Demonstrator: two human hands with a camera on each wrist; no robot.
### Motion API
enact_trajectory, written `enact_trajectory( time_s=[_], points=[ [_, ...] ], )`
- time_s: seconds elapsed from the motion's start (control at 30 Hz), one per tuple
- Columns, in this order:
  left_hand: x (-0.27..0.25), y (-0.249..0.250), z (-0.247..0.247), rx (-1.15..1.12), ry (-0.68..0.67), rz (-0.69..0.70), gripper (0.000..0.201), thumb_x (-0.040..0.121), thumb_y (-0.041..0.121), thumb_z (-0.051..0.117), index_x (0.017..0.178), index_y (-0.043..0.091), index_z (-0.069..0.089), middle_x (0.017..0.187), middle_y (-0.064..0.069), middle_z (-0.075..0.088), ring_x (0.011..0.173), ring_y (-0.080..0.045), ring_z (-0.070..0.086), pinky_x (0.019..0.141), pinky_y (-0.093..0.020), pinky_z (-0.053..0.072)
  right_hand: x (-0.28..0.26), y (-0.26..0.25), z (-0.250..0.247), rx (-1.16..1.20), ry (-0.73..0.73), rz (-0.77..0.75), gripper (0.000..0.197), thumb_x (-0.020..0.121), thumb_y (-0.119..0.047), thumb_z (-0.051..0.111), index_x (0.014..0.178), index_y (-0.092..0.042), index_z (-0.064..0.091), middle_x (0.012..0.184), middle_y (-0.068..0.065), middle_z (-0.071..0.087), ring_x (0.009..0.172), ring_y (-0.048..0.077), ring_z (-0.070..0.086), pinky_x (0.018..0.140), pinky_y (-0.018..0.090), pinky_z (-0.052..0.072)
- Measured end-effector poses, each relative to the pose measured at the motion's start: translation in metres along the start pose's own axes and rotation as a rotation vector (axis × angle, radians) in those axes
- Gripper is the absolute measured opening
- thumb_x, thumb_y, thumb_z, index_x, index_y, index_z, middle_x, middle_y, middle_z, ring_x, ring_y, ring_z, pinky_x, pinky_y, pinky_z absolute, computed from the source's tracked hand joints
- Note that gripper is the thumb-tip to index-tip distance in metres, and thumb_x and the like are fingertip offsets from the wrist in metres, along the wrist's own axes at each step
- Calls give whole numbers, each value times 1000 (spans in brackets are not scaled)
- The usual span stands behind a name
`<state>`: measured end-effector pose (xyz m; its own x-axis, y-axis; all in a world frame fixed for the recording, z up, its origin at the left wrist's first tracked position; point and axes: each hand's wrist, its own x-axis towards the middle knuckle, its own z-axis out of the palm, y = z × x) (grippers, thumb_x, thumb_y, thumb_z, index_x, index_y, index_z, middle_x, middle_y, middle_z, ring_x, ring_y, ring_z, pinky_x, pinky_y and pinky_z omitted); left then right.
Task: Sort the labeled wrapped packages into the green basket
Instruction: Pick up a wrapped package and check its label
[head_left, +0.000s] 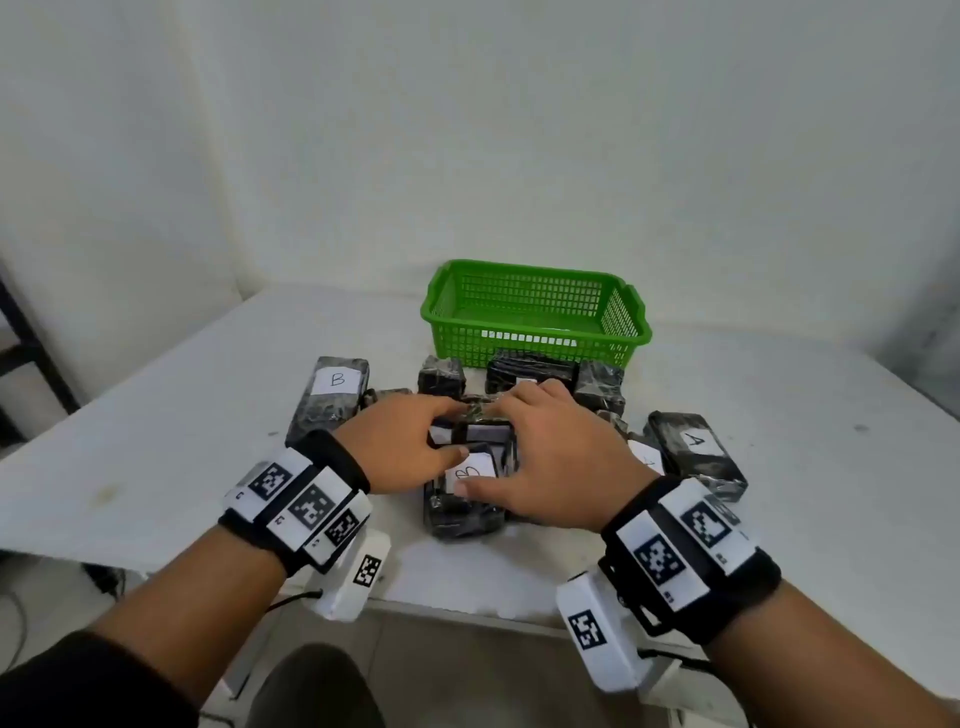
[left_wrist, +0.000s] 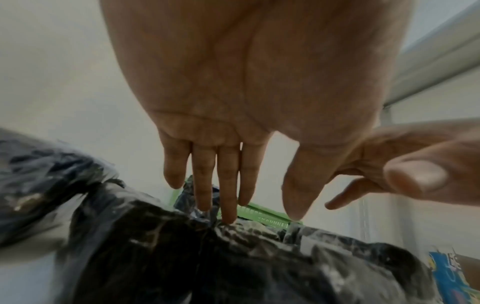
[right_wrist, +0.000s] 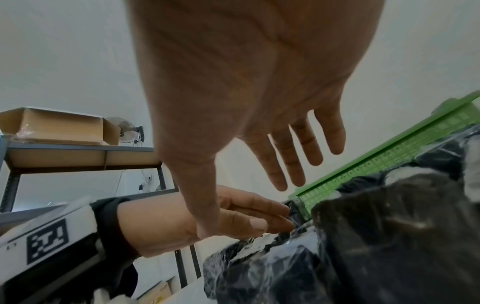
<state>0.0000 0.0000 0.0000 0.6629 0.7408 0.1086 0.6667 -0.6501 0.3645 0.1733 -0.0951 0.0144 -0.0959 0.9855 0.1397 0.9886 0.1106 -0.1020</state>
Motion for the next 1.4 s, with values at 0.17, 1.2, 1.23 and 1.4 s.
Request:
enact_trajectory(
  time_s=[0.17, 1.2, 1.23, 1.4],
  points=[
    [-5, -5, 0, 63, -108, -20, 52, 89, 43, 64, 138, 27, 54, 133, 7, 62, 116, -11, 61, 100, -27, 46, 6, -13, 8, -198, -103, 43, 101, 66, -96, 30, 116, -17, 66, 111, 0, 51, 120, 26, 44, 102, 40, 43],
    [10, 12, -2, -148, 196, -115, 29, 87, 35, 70, 113, 25, 74, 87, 9, 64, 82, -9, 58, 75, -20, 41, 3, -7, 20, 107, -45, 220, 75, 74, -80, 54, 125, -24, 54, 123, -4, 53, 128, 24, 37, 108, 46, 23],
    [11, 11, -2, -191, 223, -133, 28, 86, 34, 70, 112, 25, 74, 91, 8, 69, 82, -7, 58, 75, -18, 40, 3, -7, 18, 127, -26, 223, 75, 76, -79, 56, 127, -25, 53, 124, -5, 55, 127, 23, 38, 107, 45, 24],
    [14, 13, 1, -317, 240, -223, 24, 83, 33, 70, 107, 28, 75, 95, 9, 73, 87, -8, 66, 75, -21, 48, 5, -4, 17, 227, -60, 206, 84, 64, -88, 59, 121, -27, 55, 115, -7, 59, 111, 21, 53, 98, 44, 44]
  ],
)
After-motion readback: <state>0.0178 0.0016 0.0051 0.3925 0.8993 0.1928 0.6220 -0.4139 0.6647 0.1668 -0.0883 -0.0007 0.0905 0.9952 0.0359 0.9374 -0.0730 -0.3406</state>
